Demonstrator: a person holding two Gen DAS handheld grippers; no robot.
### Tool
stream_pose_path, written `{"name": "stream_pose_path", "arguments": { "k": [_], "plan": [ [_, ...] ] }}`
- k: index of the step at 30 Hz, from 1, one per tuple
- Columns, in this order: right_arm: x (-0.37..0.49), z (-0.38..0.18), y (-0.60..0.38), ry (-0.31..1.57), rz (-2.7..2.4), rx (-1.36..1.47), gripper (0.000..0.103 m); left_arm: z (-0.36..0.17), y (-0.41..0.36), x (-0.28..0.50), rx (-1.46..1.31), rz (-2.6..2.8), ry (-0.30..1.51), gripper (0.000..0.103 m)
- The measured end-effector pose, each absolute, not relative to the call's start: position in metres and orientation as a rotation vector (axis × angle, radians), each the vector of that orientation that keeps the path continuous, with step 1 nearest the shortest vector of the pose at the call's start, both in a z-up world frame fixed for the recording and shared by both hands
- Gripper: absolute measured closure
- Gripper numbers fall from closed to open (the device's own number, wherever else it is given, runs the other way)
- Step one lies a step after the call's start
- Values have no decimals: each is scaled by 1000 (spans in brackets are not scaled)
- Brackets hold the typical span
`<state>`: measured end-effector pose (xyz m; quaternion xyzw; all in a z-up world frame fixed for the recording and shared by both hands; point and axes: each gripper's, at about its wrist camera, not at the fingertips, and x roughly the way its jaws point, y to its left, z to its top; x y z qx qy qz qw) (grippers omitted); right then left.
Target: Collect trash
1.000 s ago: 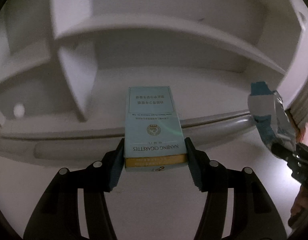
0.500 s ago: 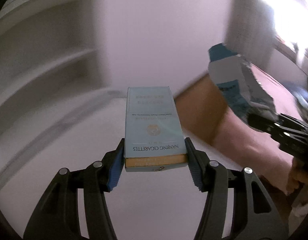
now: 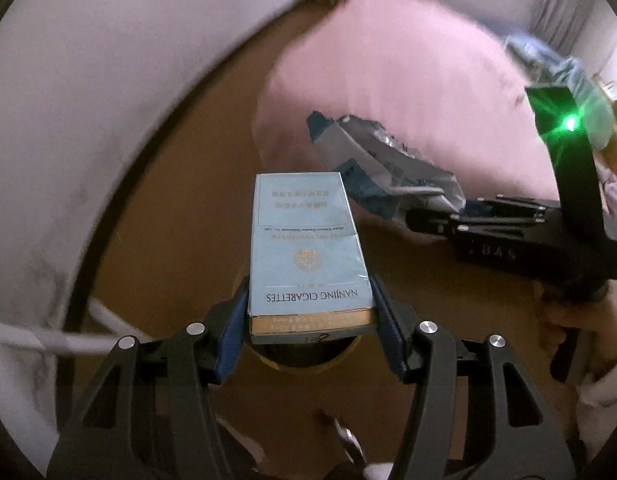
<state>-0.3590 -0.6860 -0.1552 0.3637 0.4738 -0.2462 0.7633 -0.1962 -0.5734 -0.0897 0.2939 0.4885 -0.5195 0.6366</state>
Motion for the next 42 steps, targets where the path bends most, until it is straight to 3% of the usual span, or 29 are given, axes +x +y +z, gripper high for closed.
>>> {"name": "stream_pose_path", "arguments": {
  "k": [3, 8, 18, 21, 22, 24, 25, 30, 33, 36, 42],
  "plan": [
    [-355, -223, -686, 1141, -508, 913, 62, -169, -583, -183, 826, -1100, 1212, 47],
    [-349, -285, -680, 1247, -480, 1051, 62, -246, -575, -151, 818, -994, 1380, 47],
    [-332, -296, -677, 1253, -492, 1114, 62, -272, -583, -135, 770, -1037, 1439, 47],
    [-335, -299, -680, 1229, -499, 1129, 55, -265, -590, -142, 769, -1050, 1412, 46],
    [-336, -297, -681, 1216, -496, 1142, 43, -264, -590, -142, 763, -1047, 1401, 44],
    [-340, -289, -684, 1187, -514, 1153, 23, -267, -600, -151, 752, -1051, 1407, 20],
    [-344, -283, -686, 1163, -530, 1162, 20, -265, -600, -151, 743, -1056, 1401, 9],
    [-368, -234, -705, 1083, -676, 1118, 18, -208, -602, -177, 707, -1156, 1288, 9],
    [-393, -161, -712, 955, -898, 941, 18, -144, -597, -208, 706, -1270, 1116, 9],
    [-409, -77, -701, 821, -1104, 702, 6, -58, -566, -230, 625, -1317, 898, 9],
    [-367, 46, -603, 504, -1057, 360, 6, 60, -468, -182, 360, -1046, 671, 8]
  ]
}}
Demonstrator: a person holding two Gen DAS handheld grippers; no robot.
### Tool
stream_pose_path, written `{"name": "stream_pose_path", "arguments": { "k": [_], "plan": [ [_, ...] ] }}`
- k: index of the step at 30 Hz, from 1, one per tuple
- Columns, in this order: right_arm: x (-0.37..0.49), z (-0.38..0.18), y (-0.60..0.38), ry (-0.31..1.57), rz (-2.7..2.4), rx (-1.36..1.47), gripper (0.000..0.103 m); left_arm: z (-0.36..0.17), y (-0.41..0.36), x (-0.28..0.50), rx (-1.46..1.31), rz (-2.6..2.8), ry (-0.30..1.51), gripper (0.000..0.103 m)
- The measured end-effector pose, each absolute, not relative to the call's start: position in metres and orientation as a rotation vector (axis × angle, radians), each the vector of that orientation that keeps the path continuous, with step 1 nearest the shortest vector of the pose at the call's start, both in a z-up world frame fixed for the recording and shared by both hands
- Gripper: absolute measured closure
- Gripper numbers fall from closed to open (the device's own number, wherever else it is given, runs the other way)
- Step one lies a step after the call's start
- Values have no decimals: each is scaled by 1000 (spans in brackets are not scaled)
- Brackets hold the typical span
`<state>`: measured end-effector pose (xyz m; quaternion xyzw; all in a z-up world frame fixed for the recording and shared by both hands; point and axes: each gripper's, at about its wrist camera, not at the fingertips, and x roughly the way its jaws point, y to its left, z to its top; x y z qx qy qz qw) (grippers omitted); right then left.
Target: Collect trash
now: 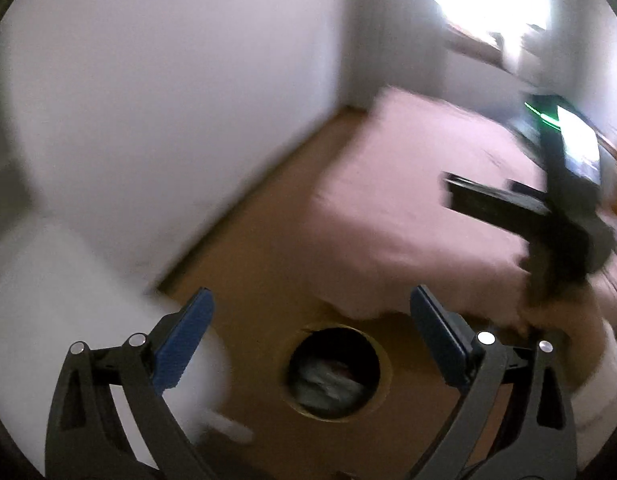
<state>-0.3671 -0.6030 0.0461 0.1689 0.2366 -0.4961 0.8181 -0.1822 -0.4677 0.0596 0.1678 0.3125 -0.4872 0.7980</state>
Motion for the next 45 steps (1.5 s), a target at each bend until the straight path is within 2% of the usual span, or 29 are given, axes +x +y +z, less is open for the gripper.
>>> {"name": "stream_pose_path", "arguments": {
  "k": [6, 12, 18, 26, 45],
  "plan": [
    [-253, 98, -490, 404, -692, 249, 6, 95, -338, -107, 245, -581, 600, 8],
    [-139, 99, -359, 472, -305, 182, 6, 93, -200, -70, 202, -211, 608, 8],
    [-86, 92, -247, 536, -92, 97, 6, 76, -97, -50, 114, 3, 648, 7],
    [-66, 74, -195, 583, -41, 61, 6, 58, -46, -27, 81, 47, 683, 7],
    [-55, 57, -205, 655, -148, 71, 6, 40, -55, -12, 79, -34, 764, 7]
  ]
}}
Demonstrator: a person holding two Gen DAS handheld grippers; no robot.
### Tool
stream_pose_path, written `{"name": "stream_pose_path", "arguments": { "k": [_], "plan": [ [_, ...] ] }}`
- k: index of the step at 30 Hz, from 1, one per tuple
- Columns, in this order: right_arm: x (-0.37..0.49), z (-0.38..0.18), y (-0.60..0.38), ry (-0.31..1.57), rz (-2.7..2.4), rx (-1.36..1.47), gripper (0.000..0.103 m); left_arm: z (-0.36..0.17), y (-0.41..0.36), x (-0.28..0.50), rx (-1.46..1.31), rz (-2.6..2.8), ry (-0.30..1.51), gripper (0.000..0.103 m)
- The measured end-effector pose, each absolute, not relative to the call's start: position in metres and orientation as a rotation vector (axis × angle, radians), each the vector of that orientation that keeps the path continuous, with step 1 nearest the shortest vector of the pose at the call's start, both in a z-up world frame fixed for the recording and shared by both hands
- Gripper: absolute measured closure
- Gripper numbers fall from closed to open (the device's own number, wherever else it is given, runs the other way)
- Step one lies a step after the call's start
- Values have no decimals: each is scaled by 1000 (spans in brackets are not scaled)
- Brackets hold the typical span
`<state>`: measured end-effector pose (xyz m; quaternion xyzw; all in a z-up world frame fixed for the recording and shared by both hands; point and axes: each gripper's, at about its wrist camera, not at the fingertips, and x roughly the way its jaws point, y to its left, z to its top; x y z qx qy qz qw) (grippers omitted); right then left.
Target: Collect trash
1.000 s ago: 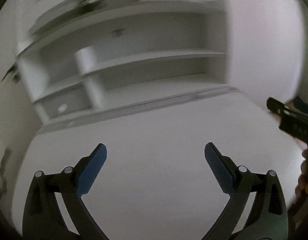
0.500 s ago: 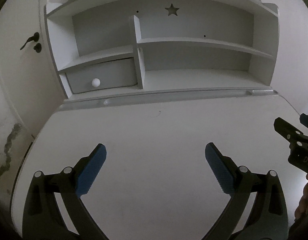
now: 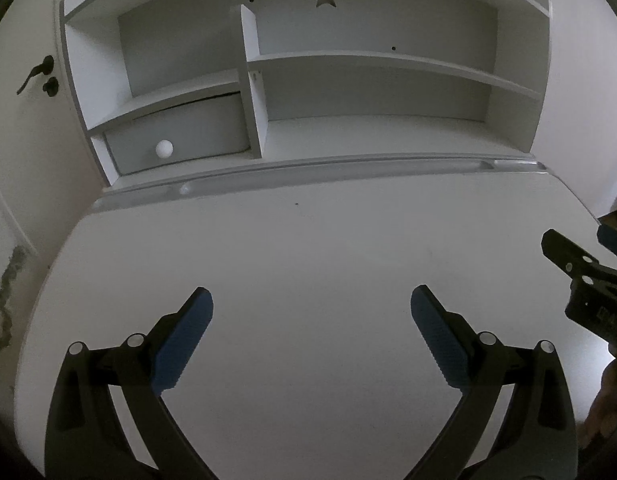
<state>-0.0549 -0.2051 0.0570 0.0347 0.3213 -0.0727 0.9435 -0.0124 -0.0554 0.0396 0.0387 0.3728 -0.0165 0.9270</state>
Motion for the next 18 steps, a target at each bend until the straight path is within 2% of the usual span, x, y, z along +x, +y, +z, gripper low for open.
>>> {"name": "stream_pose_path", "arguments": {
  "k": [6, 15, 18],
  "plan": [
    [-63, 61, -203, 610, -132, 69, 6, 37, -52, -8, 64, -18, 790, 7],
    [-56, 58, -202, 644, -140, 51, 6, 34, -46, -9, -37, -75, 818, 7],
    [-53, 56, -202, 664, -137, 53, 6, 31, -50, -8, 28, -11, 833, 7]
  ]
}}
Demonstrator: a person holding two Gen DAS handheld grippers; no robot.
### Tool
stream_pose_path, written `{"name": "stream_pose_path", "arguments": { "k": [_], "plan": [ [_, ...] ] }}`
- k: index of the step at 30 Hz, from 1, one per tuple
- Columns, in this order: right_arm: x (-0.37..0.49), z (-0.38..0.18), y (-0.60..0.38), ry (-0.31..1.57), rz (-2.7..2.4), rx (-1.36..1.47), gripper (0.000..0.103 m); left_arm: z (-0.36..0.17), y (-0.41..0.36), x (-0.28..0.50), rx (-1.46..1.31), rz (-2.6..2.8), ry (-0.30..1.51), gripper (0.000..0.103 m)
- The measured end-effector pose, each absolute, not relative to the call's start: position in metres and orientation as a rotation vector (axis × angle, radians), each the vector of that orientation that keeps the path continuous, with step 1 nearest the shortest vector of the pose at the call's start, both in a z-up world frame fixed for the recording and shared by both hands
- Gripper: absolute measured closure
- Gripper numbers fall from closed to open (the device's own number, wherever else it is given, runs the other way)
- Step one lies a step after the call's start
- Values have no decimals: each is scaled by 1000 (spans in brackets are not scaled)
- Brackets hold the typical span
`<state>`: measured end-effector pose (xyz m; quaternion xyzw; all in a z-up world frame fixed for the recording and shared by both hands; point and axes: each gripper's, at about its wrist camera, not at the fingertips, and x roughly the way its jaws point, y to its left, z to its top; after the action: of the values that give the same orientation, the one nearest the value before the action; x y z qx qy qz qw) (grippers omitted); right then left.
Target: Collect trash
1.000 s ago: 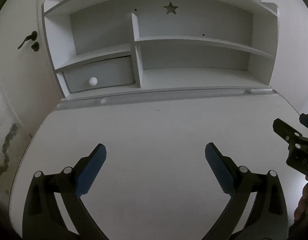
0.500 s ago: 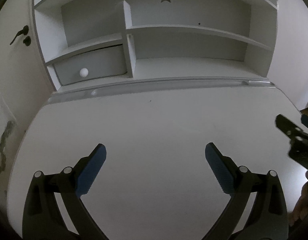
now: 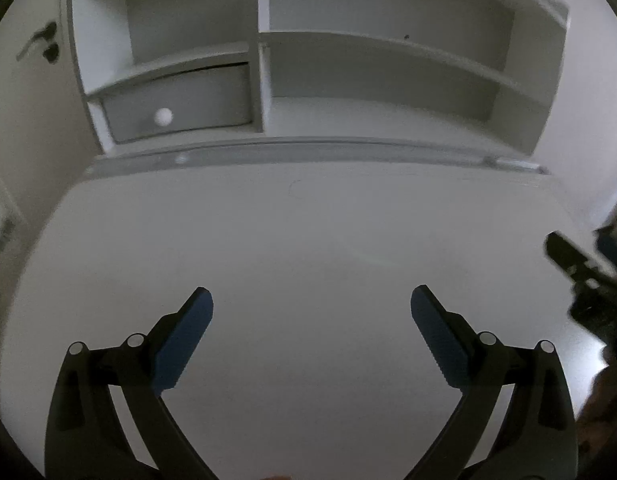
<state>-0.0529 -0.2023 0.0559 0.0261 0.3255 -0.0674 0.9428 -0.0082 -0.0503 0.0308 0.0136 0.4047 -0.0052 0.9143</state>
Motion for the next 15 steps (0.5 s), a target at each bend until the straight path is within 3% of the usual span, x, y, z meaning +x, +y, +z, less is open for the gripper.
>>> {"name": "stream_pose_path", "arguments": {
  "k": [15],
  "plan": [
    [-49, 42, -204, 773, -148, 31, 6, 40, -47, -18, 38, -7, 799, 7]
  ]
}}
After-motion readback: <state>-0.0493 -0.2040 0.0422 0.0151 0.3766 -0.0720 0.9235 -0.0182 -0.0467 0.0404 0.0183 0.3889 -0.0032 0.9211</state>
